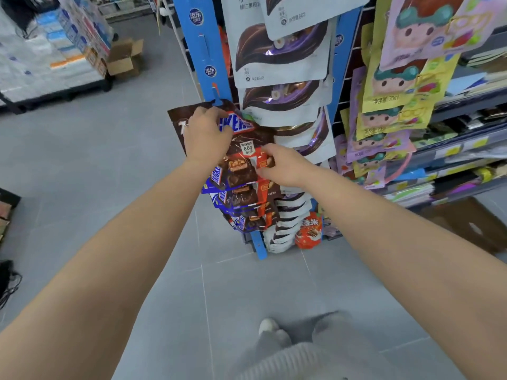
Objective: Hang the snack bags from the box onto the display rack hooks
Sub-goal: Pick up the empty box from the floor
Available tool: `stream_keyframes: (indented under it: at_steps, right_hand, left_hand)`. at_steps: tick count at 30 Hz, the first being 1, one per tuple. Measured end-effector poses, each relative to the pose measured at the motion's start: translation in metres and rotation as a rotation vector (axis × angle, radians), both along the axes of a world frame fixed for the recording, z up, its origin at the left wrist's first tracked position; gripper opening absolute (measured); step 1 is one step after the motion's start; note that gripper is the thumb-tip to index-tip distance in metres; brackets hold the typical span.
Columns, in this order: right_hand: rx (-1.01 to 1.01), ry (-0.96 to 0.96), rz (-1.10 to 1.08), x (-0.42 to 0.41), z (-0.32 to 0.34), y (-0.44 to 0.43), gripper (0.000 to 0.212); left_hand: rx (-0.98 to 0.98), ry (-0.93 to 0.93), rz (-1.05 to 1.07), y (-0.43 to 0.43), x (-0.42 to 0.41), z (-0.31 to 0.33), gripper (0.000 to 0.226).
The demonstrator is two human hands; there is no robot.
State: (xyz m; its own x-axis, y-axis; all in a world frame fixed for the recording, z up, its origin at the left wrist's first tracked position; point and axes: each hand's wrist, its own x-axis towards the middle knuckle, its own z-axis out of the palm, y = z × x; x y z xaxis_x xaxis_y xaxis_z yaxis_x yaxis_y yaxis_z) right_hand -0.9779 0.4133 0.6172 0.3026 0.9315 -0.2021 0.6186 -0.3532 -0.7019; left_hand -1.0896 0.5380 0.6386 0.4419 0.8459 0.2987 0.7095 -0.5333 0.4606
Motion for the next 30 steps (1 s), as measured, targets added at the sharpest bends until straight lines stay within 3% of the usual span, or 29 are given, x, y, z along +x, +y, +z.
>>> stream_keyframes:
  at_steps: [4,7,14,20,25,30]
  right_hand:
    - [-0.063,-0.026,0.022,0.022,0.000,-0.025,0.036]
    - [-0.117,-0.058,0.032,0.054,-0.008,-0.058,0.036]
    - [-0.174,0.015,-0.130,0.170,-0.042,-0.173,0.024]
    - [-0.207,0.057,-0.411,0.288,-0.084,-0.273,0.038]
    - [-0.229,0.244,-0.685,0.397,-0.137,-0.329,0.038]
    - [-0.322,0.311,-0.920,0.490,-0.198,-0.366,0.030]
  left_hand:
    - [-0.102,0.010,-0.056,-0.030,0.017,-0.008,0.021]
    - [-0.055,0.085,-0.141,-0.071,0.040,-0.019,0.017]
    - [-0.264,0.317,-0.567,-0.161,0.169,-0.047,0.019]
    - [-0.505,0.431,-0.749,-0.231,0.315,-0.097,0.021]
    - [-0.629,0.524,-0.783,-0.271,0.446,-0.155,0.012]
    - [-0.745,0.615,-0.756,-0.285,0.566,-0.227,0.010]
